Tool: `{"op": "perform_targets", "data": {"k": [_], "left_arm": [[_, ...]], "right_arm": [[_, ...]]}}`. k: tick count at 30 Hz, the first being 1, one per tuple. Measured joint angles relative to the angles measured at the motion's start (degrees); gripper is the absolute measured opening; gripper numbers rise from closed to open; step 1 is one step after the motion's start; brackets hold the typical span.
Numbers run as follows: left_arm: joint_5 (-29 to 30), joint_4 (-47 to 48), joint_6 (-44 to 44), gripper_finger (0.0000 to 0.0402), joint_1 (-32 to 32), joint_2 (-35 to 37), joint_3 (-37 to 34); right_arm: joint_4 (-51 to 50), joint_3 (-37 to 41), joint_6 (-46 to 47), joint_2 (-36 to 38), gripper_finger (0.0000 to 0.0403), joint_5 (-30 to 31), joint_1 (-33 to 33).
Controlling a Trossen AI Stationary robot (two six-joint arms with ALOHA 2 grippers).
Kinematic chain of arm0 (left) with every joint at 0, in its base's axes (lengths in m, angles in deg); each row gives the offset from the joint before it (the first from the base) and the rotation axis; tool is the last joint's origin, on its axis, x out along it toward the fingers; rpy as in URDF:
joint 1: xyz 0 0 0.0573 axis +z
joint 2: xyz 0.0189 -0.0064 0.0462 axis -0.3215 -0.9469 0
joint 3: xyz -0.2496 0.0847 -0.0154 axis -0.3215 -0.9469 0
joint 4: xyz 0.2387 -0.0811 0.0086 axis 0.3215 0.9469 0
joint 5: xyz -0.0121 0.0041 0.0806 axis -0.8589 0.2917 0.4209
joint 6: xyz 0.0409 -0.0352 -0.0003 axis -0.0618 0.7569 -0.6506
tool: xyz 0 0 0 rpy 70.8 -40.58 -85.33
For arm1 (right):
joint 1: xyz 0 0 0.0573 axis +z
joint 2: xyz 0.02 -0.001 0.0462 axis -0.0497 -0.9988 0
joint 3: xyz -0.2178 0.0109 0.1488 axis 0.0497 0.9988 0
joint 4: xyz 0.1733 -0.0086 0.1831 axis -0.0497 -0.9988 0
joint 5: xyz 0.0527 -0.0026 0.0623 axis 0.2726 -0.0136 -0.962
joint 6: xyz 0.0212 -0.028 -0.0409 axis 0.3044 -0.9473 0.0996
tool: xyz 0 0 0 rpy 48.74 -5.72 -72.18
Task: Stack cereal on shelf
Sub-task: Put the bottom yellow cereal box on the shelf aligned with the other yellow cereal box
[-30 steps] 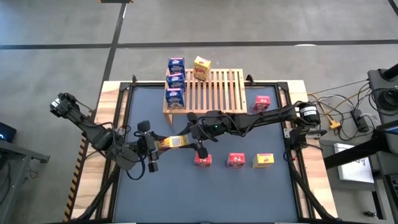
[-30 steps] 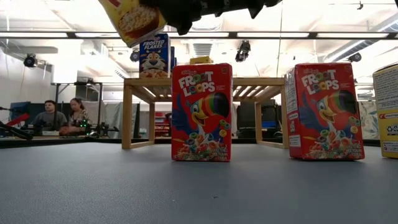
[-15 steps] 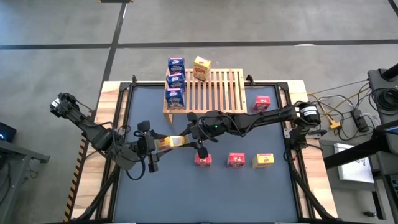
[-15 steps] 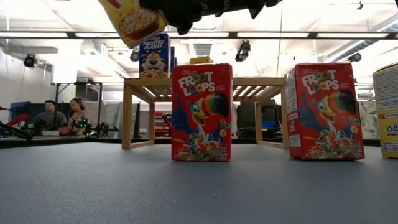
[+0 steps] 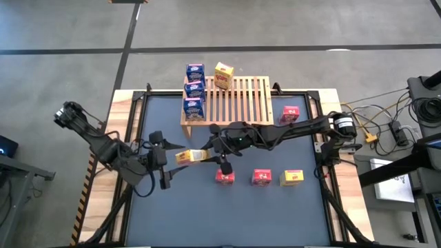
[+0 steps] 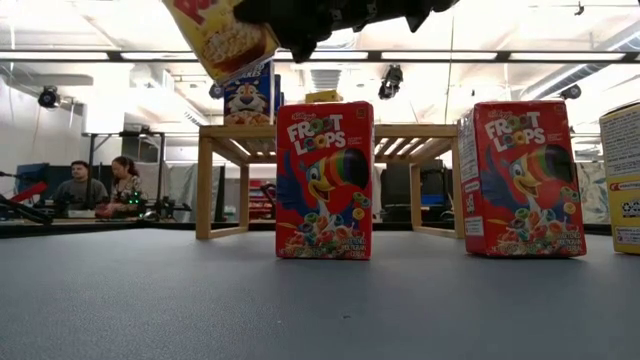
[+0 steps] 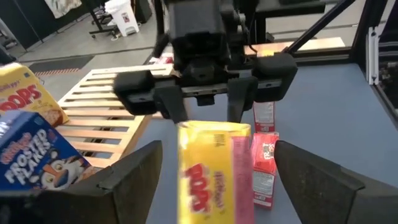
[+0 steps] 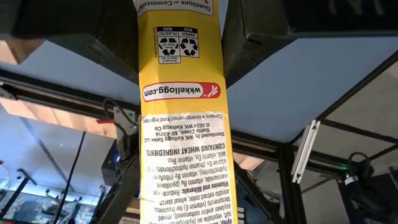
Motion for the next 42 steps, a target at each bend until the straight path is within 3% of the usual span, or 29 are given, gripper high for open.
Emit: {"op": "perform_targets", "data": {"k": [7, 15, 25, 31, 35, 42], "left_arm": [[0.18, 0.54, -2.17, 0.0292, -1.13, 4.54, 0.02], [2.34, 0.95, -5.06, 0.0292, -1.88, 9.31, -0.01], [4.34, -2.98, -9.94, 0.0292, -1.86, 14.62, -7.05], [-0.76, -19.60, -18.32, 0.0292, -1.86, 23.79, -17.78], [-6.02, -34.66, -26.67, 0.0292, -1.84, 29.74, -26.59], [-6.66, -48.39, -31.51, 0.0292, -1.79, 37.57, -37.43]], "right_arm": [[0.19, 4.17, -0.09, 4.63, 0.0162, -0.20, -1.02], [4.00, 13.54, 0.01, 15.41, 0.0161, -0.24, -5.17], [28.82, 32.34, 4.53, 29.10, 0.0165, -0.18, -18.61], [31.41, 34.36, 7.56, 25.66, 0.0163, -0.78, -27.02], [36.38, 33.81, 9.96, 20.64, 0.0164, -6.28, -30.55], [42.92, 31.35, 13.82, 10.53, 0.0162, -8.95, -34.86]]}}
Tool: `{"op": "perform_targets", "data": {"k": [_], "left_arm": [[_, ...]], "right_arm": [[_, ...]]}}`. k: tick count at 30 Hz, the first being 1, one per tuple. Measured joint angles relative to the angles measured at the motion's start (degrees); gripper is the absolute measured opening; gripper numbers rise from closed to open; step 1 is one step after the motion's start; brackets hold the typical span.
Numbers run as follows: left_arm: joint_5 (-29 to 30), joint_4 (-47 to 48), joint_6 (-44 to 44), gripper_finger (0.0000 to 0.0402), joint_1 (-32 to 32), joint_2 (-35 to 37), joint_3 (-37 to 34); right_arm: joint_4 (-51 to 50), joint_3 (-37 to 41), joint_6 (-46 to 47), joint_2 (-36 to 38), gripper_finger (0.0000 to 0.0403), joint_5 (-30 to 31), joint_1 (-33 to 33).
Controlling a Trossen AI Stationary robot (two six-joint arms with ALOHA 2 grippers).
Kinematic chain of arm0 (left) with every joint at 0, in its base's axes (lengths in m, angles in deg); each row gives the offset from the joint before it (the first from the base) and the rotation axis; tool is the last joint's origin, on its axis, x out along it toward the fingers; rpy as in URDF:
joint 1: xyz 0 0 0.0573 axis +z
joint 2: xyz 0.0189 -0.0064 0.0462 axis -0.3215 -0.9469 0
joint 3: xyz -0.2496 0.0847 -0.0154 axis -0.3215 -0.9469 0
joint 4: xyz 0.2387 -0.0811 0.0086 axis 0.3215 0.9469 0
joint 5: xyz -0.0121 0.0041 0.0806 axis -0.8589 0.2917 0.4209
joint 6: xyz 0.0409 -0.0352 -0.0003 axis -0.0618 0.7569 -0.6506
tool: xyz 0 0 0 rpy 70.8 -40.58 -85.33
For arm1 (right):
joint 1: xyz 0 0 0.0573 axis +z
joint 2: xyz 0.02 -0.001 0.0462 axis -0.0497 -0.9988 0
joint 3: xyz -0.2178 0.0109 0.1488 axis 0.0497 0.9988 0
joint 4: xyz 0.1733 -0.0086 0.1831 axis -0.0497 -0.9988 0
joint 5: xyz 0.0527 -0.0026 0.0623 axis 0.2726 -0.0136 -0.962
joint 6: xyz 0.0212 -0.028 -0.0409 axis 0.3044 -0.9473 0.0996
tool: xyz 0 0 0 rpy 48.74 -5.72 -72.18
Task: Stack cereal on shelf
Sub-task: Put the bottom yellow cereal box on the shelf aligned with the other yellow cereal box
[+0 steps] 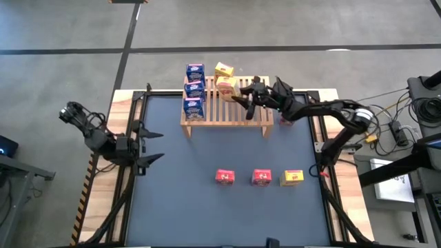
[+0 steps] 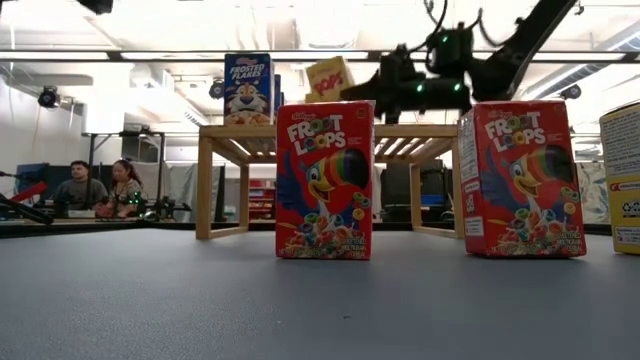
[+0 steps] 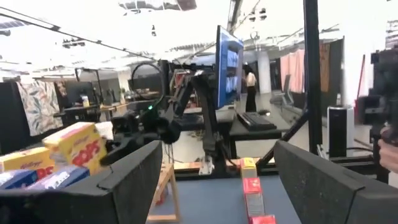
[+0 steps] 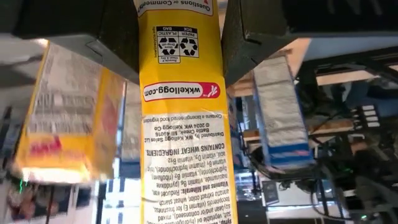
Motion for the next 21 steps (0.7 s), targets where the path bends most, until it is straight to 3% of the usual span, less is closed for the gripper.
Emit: {"op": "perform_targets", "data": {"k": [9, 21], "left_arm": [[-0.26, -0.47, 2.20, 0.0292, 0.00, 2.37, -2.79], [-0.29, -0.49, 3.52, 0.0292, 0.00, 0.69, -2.79]], "right_arm": [[2.10, -3.91, 3.34, -8.31, 0.0160, -2.22, -1.31], [0.06, -3.86, 2.11, -6.62, 0.0158, -1.78, -1.65]]}}
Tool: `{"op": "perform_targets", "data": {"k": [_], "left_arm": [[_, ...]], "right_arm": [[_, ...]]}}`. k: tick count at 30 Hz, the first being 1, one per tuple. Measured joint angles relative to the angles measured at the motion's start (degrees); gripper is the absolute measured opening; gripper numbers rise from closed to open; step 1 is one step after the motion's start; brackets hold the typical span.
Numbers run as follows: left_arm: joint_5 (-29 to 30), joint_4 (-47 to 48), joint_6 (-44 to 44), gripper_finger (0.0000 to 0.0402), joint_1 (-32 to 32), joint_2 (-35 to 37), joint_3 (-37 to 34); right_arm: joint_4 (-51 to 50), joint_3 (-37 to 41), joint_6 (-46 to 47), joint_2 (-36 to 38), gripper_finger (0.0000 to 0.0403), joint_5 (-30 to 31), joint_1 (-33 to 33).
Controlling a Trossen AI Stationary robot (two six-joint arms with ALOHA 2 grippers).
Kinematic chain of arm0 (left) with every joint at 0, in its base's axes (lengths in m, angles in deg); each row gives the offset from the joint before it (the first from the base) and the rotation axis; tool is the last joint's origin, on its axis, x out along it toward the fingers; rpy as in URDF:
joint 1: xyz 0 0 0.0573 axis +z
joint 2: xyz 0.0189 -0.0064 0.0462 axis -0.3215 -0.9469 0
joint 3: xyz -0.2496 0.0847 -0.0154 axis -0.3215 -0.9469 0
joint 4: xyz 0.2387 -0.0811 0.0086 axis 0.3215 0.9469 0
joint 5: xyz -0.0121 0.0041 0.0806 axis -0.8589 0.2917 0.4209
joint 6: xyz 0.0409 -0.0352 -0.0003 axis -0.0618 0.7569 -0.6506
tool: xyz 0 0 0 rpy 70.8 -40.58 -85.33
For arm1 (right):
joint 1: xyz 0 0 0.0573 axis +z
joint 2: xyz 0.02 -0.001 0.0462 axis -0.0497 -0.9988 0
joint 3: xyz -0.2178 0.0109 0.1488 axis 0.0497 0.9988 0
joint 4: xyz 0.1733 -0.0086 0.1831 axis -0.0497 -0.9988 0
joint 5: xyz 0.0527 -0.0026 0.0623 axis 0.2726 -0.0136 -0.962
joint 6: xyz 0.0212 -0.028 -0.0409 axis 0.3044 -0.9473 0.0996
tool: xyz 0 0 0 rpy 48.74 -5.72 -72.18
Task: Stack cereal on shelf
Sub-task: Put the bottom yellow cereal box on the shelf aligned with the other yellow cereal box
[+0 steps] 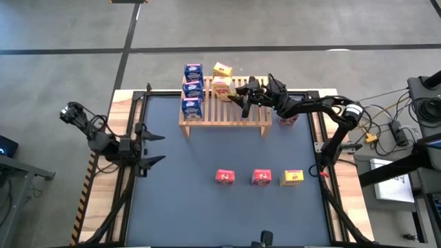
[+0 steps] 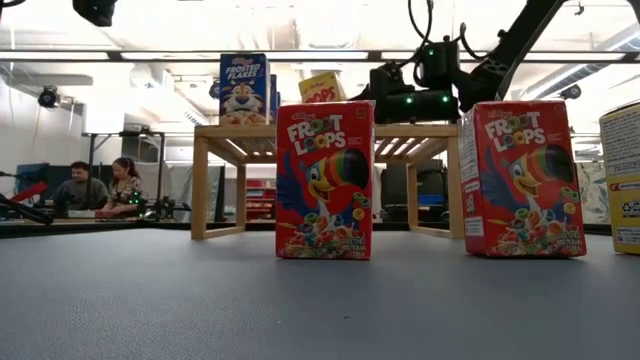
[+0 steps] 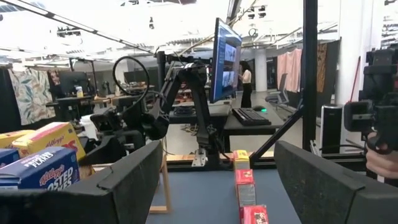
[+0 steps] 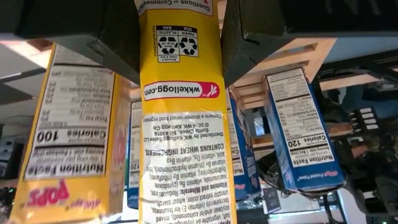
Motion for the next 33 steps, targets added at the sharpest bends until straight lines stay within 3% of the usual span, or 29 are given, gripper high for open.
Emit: {"op": "perform_targets", "data": {"k": [33], "left_arm": [[0.01, -1.03, 0.02, 0.0292, 0.00, -0.96, 0.00]], "right_arm": [[-2.27, 0.02, -3.01, 2.02, 0.0157, 1.11, -2.16]]}}
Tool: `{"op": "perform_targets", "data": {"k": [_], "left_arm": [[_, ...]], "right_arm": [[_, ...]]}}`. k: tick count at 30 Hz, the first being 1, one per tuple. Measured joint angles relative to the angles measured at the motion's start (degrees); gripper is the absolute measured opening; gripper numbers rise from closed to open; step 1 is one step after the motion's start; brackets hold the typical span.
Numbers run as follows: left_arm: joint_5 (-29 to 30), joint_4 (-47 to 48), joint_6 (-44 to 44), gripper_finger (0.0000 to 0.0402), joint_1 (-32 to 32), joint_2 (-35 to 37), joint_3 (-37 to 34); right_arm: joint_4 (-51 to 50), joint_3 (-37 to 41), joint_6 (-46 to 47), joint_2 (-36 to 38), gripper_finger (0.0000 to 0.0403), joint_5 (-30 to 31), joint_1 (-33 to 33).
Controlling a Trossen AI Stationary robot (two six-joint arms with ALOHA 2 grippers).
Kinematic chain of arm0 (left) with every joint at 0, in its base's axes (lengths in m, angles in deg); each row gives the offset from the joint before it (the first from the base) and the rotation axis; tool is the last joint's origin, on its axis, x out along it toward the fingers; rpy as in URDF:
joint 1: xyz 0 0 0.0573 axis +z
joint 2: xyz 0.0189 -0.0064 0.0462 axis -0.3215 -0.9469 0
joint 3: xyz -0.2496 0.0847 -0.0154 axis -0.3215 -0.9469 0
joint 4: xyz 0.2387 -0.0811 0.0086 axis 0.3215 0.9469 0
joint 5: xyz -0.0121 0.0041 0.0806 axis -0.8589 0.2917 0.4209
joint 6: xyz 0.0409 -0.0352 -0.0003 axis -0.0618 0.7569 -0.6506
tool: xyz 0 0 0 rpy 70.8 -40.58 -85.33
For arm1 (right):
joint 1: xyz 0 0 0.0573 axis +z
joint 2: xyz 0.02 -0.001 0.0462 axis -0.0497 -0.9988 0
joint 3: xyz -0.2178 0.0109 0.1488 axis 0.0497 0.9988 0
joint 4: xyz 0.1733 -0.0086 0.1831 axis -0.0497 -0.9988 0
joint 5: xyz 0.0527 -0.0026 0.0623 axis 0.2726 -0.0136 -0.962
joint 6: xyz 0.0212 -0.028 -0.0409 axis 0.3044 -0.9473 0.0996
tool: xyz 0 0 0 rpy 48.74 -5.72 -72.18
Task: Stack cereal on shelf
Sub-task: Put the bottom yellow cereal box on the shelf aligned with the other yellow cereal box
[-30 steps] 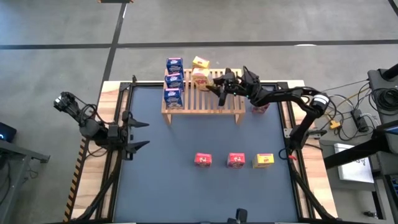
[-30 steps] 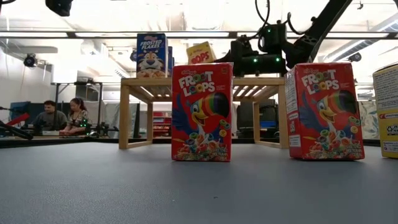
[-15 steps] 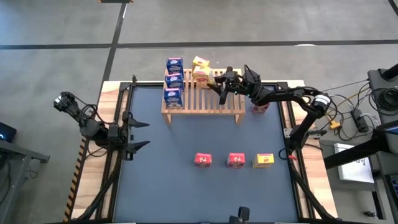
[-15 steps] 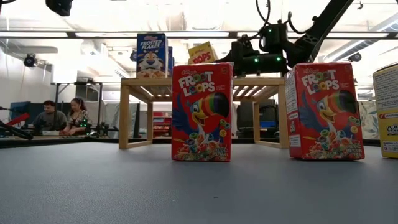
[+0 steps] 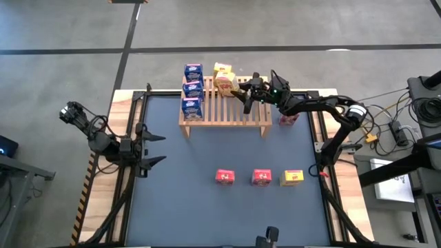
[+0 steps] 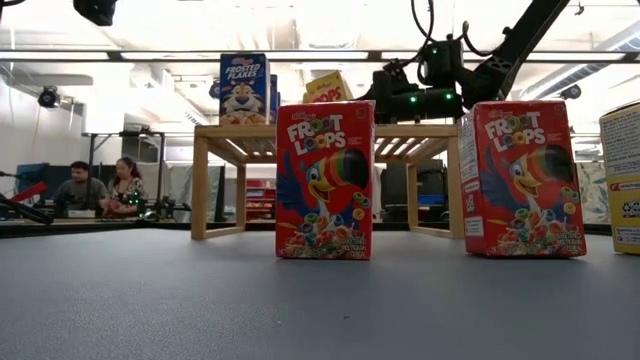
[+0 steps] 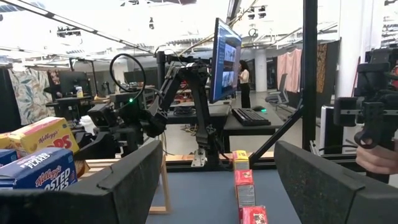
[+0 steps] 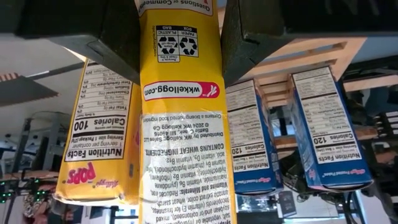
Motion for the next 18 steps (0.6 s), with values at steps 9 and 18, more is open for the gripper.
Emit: {"op": "perform_targets", "data": {"k": [9, 18], "left_arm": [[0.01, 0.02, 0.00, 0.0292, 0.00, 0.00, 0.00], [0.01, 0.04, 0.00, 0.0292, -0.02, 0.00, 0.00]], "right_arm": [[-0.26, 0.00, 0.26, 0.02, 0.0157, -0.28, -0.46], [3.06, 0.10, 3.16, 0.02, 0.0157, -8.78, 0.40]]}}
